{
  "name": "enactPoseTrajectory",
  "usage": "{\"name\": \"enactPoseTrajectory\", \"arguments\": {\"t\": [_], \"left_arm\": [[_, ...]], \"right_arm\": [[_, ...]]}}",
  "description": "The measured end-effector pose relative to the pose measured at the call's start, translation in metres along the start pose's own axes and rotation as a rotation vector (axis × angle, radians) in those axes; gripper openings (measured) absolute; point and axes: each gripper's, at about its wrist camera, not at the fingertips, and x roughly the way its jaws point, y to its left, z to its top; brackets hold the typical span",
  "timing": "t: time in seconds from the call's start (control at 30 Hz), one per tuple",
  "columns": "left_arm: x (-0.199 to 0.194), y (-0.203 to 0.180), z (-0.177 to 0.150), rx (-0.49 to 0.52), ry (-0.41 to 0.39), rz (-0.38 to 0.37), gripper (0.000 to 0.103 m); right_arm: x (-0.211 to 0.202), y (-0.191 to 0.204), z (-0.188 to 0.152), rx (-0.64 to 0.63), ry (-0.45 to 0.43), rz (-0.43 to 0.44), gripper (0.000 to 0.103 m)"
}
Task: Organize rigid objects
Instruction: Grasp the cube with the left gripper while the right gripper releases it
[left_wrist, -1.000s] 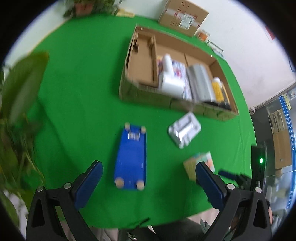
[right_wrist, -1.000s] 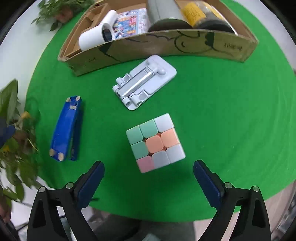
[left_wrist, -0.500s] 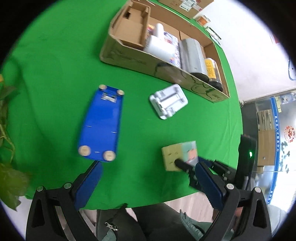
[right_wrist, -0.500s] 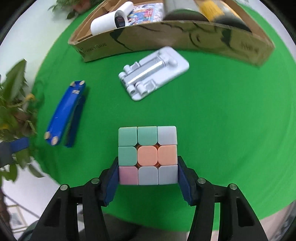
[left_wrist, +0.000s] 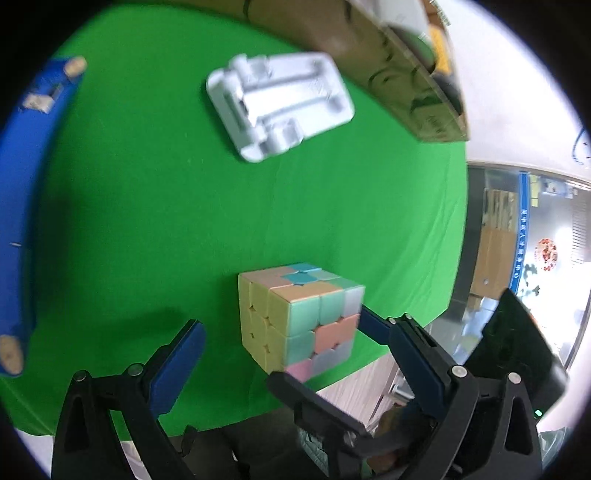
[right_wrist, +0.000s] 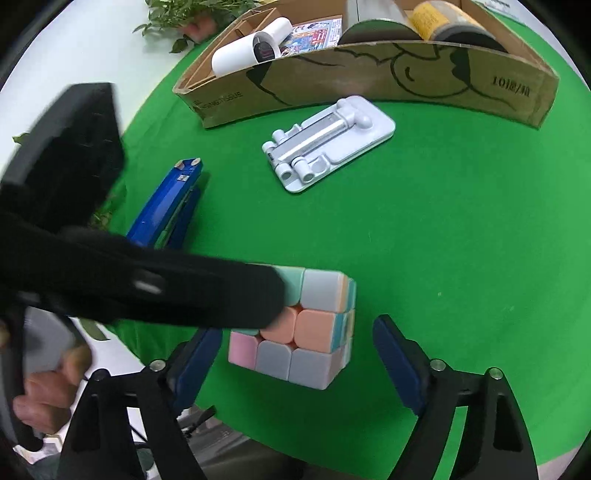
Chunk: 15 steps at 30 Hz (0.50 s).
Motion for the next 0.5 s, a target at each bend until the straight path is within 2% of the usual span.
{"name": "enactPoseTrajectory", "arguments": {"t": [0.1, 0.17, 0.23, 0.33, 0.4, 0.5], "left_arm": [[0.011, 0.003, 0.002, -0.034, 0.019, -0.007, 0.093], [0.018, 0.005, 0.001, -0.060, 0.022, -0.014, 0.093], [0.020, 0.001, -0.002, -0.059, 0.009, -0.039, 0.088], [0.023, -0.007, -0.003, -0.039, 0.007, 0.000, 0.085], [0.024, -0.011, -0.002, -0.045, 0.011, 0.027, 0.077], [0.020, -0.017, -0.003, -0.060, 0.008, 0.034, 0.077]], "right_arm": [[0.006, -0.007, -0.002, -0.001, 0.014, 0.023, 0.071], [0.010, -0.009, -0.001, 0.001, 0.026, 0.046, 0.071], [0.010, -0.013, 0.000, 0.012, 0.035, 0.062, 0.070], [0.006, -0.027, 0.003, 0.088, 0.060, 0.136, 0.069], [0.001, -0.032, 0.002, 0.092, 0.060, 0.151, 0.069], [-0.004, -0.038, 0.004, 0.100, 0.072, 0.160, 0.069]]}}
